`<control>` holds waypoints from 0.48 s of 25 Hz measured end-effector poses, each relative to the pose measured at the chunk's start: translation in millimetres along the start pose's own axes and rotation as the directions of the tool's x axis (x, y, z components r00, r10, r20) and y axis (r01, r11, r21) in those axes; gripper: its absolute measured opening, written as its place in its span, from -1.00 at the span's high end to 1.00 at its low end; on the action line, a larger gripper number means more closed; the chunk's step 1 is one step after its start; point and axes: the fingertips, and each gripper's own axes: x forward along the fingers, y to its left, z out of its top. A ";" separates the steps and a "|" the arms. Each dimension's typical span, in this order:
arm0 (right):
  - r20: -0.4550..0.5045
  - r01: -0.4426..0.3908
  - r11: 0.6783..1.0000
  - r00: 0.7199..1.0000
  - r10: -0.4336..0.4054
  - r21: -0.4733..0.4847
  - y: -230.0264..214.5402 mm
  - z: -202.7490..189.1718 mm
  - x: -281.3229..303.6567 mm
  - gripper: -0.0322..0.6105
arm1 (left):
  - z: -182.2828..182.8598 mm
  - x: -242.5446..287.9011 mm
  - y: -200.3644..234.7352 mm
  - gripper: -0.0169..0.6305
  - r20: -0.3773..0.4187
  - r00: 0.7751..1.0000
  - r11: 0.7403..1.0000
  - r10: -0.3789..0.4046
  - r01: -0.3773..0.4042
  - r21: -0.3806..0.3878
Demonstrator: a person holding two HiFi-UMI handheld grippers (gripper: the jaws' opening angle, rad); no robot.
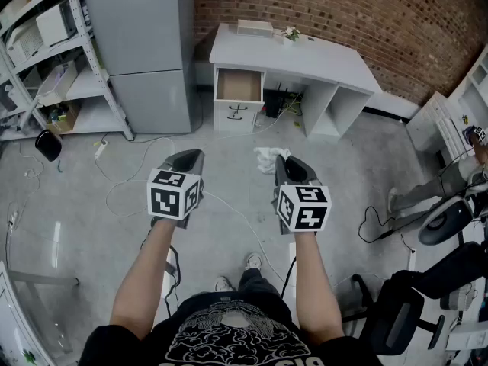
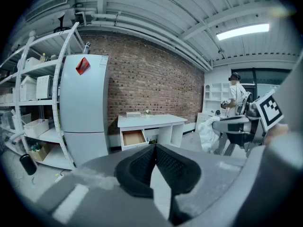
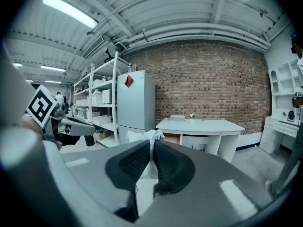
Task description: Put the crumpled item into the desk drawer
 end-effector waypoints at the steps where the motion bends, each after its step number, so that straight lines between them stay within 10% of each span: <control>1: 0.000 -0.001 1.000 1.000 0.001 0.001 -0.9 0.7 2.1 0.83 | 0.3 2.0 0.9 0.95 -0.002 1.000 1.000 -0.001 0.001 -0.001; 12: 0.000 -0.020 1.000 1.000 0.020 0.011 -23.4 3.0 34.6 0.83 | 9.0 39.6 3.0 0.95 -0.018 1.000 1.000 0.002 -0.001 0.009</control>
